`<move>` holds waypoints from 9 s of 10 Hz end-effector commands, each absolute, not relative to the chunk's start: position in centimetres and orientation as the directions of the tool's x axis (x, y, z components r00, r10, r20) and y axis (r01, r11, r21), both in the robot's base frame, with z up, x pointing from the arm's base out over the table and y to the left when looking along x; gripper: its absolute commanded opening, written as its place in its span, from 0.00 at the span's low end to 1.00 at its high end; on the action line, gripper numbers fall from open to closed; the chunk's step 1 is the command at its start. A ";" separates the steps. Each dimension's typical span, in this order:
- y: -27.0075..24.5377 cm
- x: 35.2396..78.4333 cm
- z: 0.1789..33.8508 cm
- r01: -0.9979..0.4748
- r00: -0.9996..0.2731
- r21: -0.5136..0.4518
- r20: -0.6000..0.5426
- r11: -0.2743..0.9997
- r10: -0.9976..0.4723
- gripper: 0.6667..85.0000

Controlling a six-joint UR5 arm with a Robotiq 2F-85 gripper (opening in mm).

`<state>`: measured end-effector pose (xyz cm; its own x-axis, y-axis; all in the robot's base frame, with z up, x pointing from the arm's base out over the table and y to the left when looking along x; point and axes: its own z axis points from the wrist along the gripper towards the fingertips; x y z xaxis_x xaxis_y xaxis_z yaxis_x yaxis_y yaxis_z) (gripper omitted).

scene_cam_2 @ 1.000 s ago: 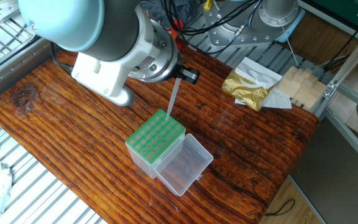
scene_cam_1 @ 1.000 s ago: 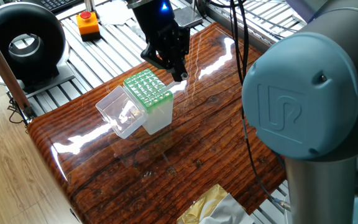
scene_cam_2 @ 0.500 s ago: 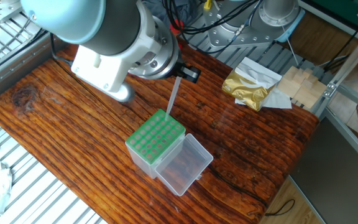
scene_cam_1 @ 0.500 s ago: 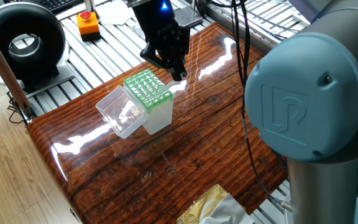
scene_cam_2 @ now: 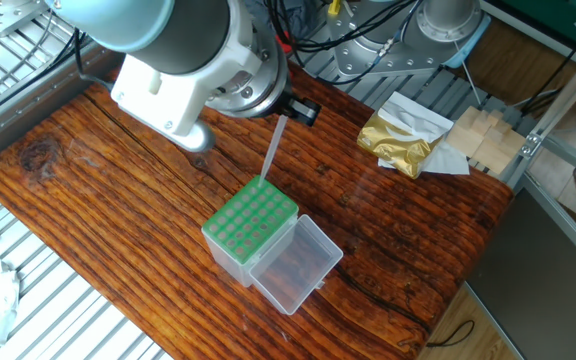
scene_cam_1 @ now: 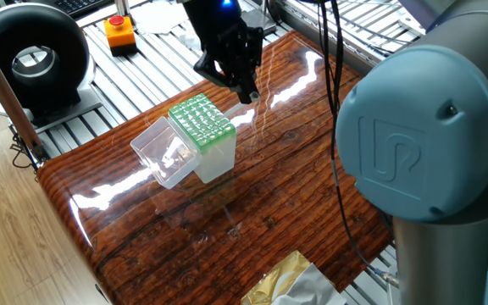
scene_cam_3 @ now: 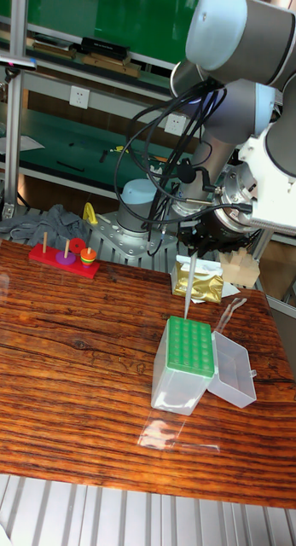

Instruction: Insert a large pipette tip into the holder for large pipette tips

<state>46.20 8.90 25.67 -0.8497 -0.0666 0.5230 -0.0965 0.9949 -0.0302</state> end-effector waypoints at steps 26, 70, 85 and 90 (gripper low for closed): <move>10.2 45.1 23.9 -0.054 -0.860 0.036 0.506 0.998 -0.065 0.00; 12.1 38.7 30.1 -0.010 -0.716 0.132 0.691 0.991 -0.099 0.00; 9.2 41.3 28.7 -0.098 -0.811 0.031 0.577 0.995 -0.098 0.00; 7.6 42.7 29.7 -0.158 -0.801 -0.045 0.590 0.986 -0.101 0.00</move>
